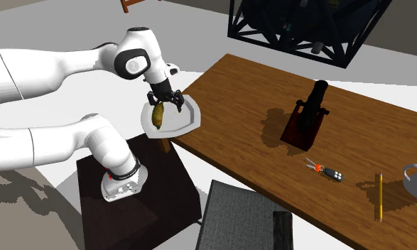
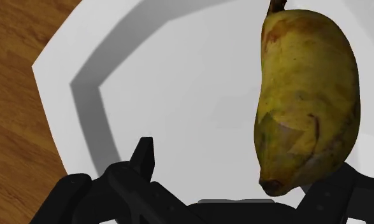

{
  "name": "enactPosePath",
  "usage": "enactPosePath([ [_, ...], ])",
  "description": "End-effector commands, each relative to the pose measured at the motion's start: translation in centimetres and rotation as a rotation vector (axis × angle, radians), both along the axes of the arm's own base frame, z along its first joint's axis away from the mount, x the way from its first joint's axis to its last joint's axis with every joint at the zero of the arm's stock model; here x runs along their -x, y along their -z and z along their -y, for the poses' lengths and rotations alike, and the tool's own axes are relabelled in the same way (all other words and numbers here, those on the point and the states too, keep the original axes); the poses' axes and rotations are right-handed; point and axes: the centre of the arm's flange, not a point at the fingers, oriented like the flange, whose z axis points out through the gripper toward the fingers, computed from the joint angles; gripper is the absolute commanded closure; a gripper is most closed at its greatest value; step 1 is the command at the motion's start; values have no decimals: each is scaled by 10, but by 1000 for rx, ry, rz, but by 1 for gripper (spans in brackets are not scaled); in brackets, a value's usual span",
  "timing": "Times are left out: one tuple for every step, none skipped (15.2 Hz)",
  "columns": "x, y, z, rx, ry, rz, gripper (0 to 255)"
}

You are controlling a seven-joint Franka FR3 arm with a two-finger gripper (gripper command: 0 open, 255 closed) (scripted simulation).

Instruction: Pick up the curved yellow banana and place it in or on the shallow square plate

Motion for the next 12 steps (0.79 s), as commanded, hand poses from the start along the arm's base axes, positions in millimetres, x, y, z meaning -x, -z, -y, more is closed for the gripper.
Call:
enactPosePath([
  [-1,1,1,1,0,-2,0],
  [0,-12,-1,1,0,-2,0],
  [1,-25,-3,1,0,-2,0],
  [2,-38,-6,1,0,-2,0],
  [3,-48,-7,1,0,-2,0],
  [3,-48,-7,1,0,-2,0],
  [3,-48,-7,1,0,-2,0],
  [3,-48,-7,1,0,-2,0],
  [3,-48,-7,1,0,-2,0],
  [3,-48,-7,1,0,-2,0],
  [3,-48,-7,1,0,-2,0],
  [3,-48,-7,1,0,-2,0],
])
